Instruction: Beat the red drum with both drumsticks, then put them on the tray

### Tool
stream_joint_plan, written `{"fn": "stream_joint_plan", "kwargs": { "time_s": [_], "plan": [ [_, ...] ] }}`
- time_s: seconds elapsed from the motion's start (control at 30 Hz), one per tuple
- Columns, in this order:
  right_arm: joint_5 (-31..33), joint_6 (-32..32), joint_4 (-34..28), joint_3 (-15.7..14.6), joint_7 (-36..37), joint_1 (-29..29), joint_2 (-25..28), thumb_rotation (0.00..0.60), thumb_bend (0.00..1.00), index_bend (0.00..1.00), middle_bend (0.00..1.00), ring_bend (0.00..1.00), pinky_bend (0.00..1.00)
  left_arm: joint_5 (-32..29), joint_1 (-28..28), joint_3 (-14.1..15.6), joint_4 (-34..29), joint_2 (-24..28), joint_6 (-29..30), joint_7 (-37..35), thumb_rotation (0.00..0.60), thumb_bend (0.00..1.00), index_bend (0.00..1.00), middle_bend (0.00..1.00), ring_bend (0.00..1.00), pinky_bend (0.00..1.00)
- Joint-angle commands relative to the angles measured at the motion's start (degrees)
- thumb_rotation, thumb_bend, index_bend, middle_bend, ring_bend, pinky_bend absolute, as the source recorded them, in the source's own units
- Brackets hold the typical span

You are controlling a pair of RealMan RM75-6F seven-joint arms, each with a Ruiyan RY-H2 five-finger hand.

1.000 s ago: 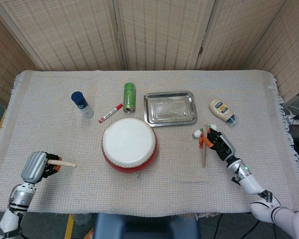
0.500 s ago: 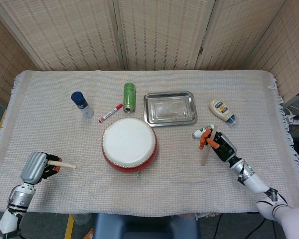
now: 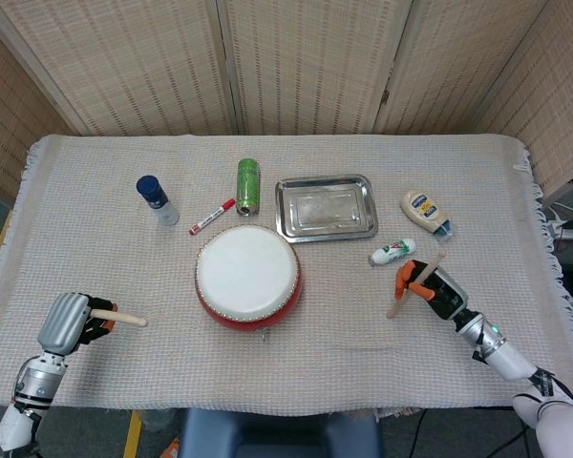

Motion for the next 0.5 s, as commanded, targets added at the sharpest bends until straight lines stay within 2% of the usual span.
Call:
{"fn": "stream_joint_plan", "kwargs": {
  "time_s": [0.03,0.5],
  "plan": [
    [0.2,-1.0,0.8,-0.7,-1.5,-0.2,-0.7,0.448,0.0,0.62,0.56,0.54,0.55,0.1,0.0,0.0,-0.3,0.1,0.0,0.3,0.6,0.62,1.0,1.0,1.0,1.0],
    [0.0,-3.9,0.5,-2.6,-7.8,0.2,-2.7,0.436,0.0,0.74,0.61,0.57,0.55,0.1,0.1,0.3,-0.8,0.6,-0.3,0.4,0.6,0.62,1.0,1.0,1.0,1.0]
  ]
}}
